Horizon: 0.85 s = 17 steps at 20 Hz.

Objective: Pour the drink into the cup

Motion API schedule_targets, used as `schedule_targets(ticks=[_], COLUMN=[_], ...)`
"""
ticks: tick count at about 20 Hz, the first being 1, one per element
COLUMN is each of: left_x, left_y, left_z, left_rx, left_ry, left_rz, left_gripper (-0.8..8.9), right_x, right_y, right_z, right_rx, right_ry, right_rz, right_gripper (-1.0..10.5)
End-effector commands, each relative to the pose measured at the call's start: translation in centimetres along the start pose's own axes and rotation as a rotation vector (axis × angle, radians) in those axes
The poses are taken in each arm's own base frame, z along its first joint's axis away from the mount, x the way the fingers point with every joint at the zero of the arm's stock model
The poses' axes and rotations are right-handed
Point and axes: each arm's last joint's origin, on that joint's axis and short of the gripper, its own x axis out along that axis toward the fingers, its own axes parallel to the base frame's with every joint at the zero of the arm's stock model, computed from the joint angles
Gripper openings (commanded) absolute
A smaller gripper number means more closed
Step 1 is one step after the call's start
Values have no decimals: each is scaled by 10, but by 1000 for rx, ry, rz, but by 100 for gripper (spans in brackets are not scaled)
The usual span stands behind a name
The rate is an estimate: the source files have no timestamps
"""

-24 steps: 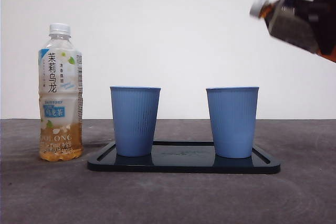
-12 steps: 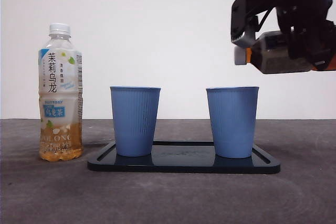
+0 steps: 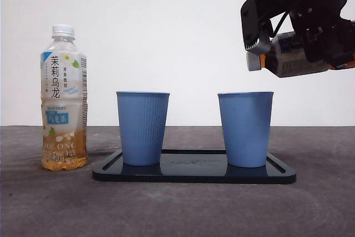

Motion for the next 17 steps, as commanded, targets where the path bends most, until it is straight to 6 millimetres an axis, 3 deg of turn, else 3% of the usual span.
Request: schedule_targets(ticks=[1, 5, 10, 17], left_x=[-2, -2, -2, -2], left_y=[-2, -2, -2, -2], left_z=[4, 4, 4, 2], left_rx=[27, 27, 27, 15], left_ry=[-16, -16, -16, 4], left_rz=[-6, -5, -5, -4], left_gripper=[527, 527, 527, 527], right_x=[-5, -5, -13, -32], right_y=[-8, -9, -17, -57], right_z=[4, 4, -10, -66], right_rx=[28, 137, 432, 875], right_ry=[1, -2, -78, -308], right_rz=[-50, -51, 53, 230], right_gripper=[198, 198, 197, 197])
